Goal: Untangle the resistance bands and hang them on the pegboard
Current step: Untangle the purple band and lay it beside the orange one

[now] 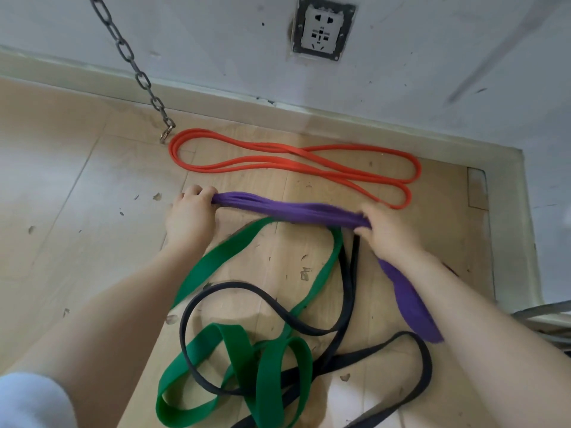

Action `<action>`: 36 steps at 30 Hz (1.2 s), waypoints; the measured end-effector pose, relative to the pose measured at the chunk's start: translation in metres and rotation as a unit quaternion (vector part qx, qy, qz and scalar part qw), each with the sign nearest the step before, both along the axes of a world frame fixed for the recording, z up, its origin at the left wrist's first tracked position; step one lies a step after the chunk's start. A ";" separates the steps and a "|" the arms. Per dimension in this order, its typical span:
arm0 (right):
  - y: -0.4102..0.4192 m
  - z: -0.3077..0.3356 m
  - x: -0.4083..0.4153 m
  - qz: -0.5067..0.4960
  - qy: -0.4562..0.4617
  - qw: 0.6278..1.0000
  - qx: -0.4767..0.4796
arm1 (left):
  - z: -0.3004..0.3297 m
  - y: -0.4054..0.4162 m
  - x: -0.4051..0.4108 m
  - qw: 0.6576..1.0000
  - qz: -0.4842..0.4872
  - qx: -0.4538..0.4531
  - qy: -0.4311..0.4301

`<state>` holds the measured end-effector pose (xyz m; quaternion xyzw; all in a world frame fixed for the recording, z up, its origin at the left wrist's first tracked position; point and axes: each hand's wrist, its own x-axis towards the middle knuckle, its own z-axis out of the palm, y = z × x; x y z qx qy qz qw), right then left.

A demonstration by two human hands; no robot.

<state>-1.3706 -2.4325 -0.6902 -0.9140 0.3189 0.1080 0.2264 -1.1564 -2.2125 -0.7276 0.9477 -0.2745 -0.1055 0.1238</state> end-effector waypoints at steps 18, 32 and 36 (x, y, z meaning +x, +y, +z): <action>0.026 -0.071 0.107 0.060 0.004 0.990 -0.124 | -0.032 0.020 0.064 0.986 0.067 0.151 -0.012; -0.007 -0.031 0.020 -0.047 -0.124 0.990 -0.039 | -0.026 -0.126 -0.072 0.952 -0.297 -0.043 0.060; -0.026 -0.045 -0.056 -0.044 0.013 0.998 -0.040 | -0.028 -0.142 -0.093 0.945 -0.323 0.046 0.025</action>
